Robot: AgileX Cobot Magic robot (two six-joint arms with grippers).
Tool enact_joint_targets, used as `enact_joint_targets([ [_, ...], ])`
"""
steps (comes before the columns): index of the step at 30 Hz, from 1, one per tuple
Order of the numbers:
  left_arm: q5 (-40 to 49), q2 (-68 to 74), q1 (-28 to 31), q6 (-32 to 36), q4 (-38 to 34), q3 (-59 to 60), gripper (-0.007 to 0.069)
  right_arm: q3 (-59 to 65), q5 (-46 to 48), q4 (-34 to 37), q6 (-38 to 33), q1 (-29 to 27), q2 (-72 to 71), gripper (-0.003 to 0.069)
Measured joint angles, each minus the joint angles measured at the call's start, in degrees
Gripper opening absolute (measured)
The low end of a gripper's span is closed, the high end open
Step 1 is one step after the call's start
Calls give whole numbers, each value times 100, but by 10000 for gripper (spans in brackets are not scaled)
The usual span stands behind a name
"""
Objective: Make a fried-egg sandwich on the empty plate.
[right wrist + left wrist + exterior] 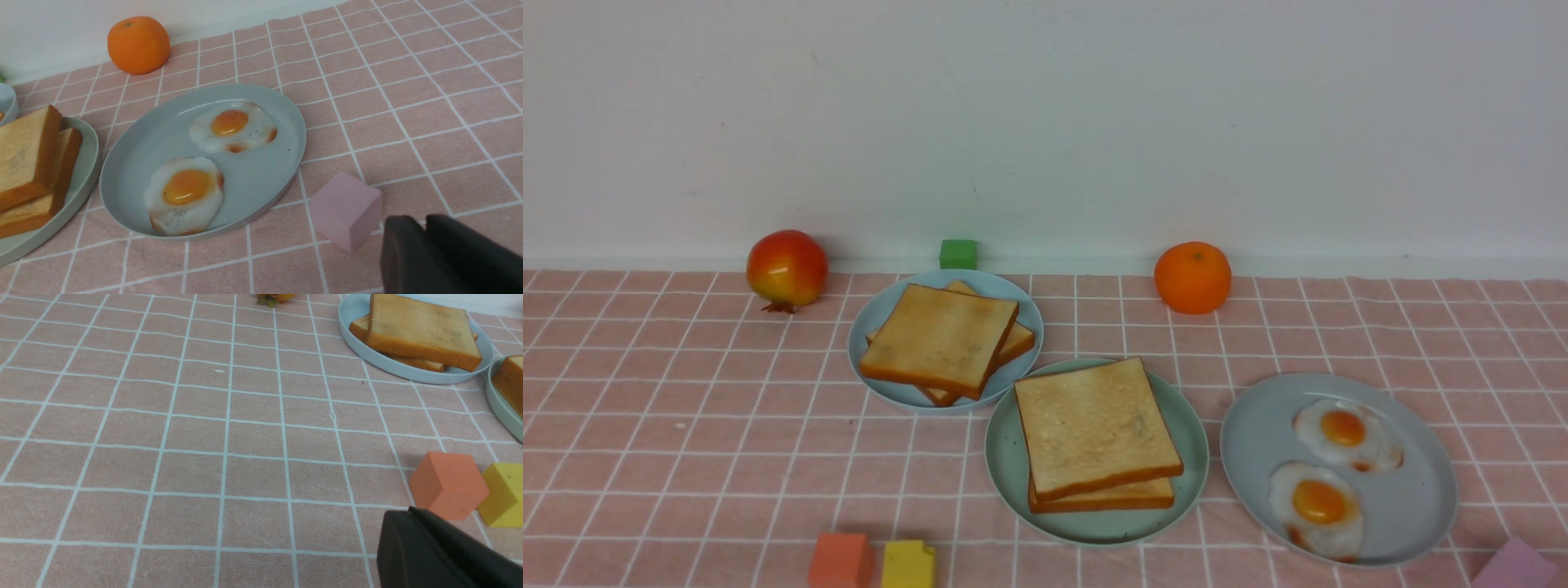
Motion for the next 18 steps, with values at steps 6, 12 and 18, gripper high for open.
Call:
enact_joint_targets([
  [6, 0, 0, 0, 0, 0, 0, 13, 0, 0, -7, 0, 0, 0, 114],
  [12, 0, 0, 0, 0, 0, 0, 13, 0, 0, -7, 0, 0, 0, 122],
  [18, 0, 0, 0, 0, 0, 0, 13, 0, 0, -14, 0, 0, 0, 132],
])
